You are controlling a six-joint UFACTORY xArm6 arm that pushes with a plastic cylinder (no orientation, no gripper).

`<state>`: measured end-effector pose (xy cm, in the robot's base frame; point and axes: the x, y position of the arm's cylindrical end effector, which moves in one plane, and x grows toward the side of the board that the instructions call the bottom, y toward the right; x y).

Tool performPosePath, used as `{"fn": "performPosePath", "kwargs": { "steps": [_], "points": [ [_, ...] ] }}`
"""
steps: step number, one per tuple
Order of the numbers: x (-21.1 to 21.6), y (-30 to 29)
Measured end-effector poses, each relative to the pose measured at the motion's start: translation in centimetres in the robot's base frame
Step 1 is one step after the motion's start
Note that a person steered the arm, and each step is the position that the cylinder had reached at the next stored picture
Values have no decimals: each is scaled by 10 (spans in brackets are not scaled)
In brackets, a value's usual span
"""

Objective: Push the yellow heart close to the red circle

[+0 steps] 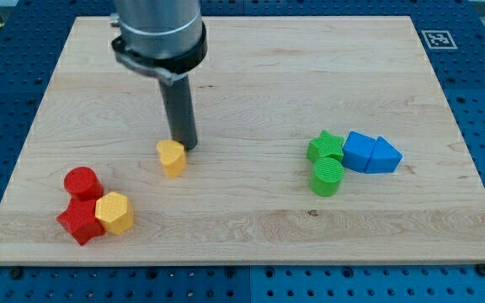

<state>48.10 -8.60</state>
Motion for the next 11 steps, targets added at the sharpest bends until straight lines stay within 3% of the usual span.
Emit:
{"fn": "performPosePath", "kwargs": {
  "steps": [1,2,3,5,7,10,11],
  "points": [
    [3,15],
    [-4,72],
    [28,89],
    [46,-3],
    [9,51],
    [37,-12],
    [14,0]
  ]
}}
